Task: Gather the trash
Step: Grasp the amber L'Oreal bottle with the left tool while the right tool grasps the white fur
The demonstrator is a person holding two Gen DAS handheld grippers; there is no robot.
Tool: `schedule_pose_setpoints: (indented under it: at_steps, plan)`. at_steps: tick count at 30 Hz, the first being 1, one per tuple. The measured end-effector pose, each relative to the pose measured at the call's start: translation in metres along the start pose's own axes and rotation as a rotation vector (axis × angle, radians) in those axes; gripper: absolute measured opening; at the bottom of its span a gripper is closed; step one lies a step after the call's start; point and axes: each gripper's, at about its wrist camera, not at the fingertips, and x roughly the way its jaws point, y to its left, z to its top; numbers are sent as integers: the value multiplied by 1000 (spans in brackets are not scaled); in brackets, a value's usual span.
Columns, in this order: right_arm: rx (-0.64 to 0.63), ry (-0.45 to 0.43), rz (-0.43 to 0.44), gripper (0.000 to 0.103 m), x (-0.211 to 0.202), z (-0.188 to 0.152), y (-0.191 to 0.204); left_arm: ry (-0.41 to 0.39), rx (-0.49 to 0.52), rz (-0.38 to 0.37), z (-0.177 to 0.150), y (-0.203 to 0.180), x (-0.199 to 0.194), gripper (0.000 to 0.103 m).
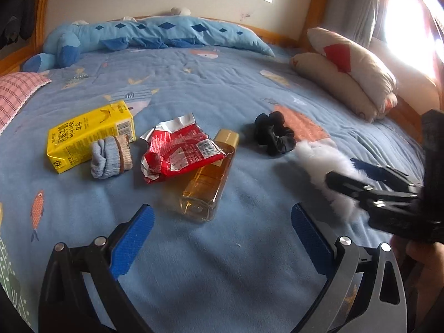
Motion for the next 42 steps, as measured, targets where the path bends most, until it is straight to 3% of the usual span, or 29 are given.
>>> schedule_pose_setpoints:
  at_steps: [1, 5, 7, 15, 20, 25, 27, 33, 42]
  plan:
    - [11, 4, 4, 74, 4, 0, -2, 2, -1, -3, 1, 0, 1, 99]
    - [39, 50, 60, 38, 15, -4, -7, 1, 7, 3, 4, 0, 4, 99]
    - [40, 43, 73, 35, 12, -4, -6, 7, 1, 0, 5, 2, 8, 99]
    - [93, -27, 187, 33, -12, 4, -1, 57, -39, -41, 8, 8, 34, 93]
    - [121, -24, 233, 33, -13, 6, 2, 79, -16, -26, 22, 13, 52, 78]
    - [123, -27, 252, 33, -17, 6, 6, 103, -1, -3, 34, 18, 68, 43]
    - [117, -27, 252, 33, -20, 5, 8, 105, 7, -2, 36, 18, 69, 36]
    - [133, -39, 263, 33, -39, -4, 4, 77, 7, -16, 26, 12, 50, 32]
    - [179, -98, 250, 33, -102, -27, -6, 78, 15, -174, -14, -26, -14, 32]
